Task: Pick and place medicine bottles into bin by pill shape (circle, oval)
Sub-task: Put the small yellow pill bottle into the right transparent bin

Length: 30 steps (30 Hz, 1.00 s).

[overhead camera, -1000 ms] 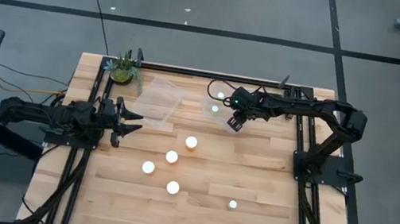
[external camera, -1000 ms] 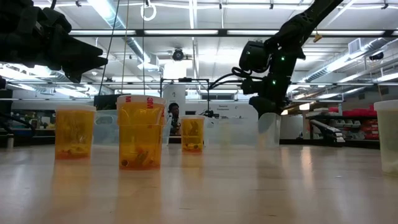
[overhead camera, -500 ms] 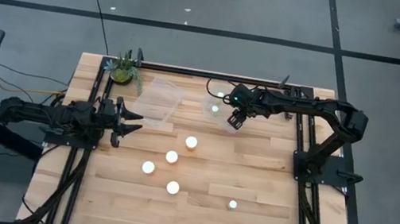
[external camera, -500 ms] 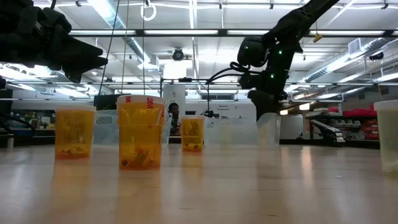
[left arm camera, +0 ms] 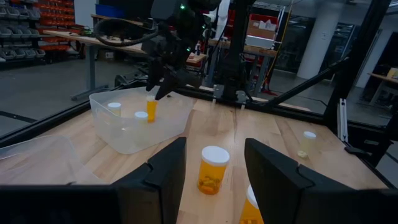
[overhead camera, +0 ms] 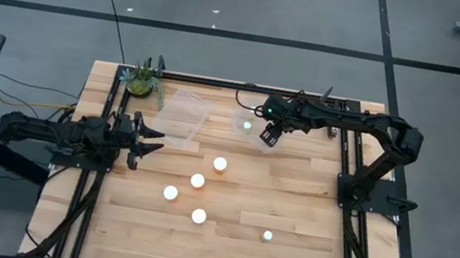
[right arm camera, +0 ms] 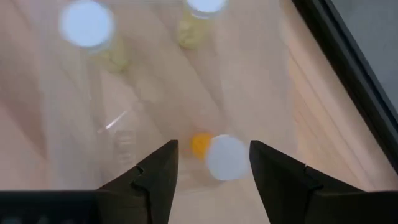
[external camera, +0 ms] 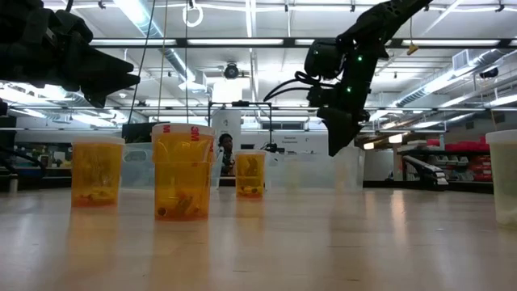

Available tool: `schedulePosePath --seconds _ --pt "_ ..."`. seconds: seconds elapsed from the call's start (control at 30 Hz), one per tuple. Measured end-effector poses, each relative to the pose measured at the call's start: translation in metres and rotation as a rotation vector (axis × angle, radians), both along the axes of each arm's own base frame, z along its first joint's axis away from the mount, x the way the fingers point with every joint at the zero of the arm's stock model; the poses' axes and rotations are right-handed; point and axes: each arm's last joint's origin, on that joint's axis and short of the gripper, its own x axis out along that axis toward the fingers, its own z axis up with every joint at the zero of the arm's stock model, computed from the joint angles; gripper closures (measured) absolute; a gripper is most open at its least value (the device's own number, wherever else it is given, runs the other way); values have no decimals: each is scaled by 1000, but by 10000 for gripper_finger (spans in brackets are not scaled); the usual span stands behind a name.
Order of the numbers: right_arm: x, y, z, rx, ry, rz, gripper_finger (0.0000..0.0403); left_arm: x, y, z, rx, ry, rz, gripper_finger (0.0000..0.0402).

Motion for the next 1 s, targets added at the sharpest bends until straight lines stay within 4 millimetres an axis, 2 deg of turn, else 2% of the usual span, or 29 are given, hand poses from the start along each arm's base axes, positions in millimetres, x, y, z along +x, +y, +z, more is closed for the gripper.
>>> schedulePosePath --seconds 0.23,0.4,0.7,1.0 --pt "12 23 3 -2 -34 125 201 0 0 0 0 0 0 230" --pt "27 42 8 65 -161 305 201 0 0 0 0 0 0 230" --pt "40 93 9 161 -207 542 201 0 0 0 0 0 0 230" --pt "41 142 9 162 -202 589 201 0 0 0 0 0 0 230"
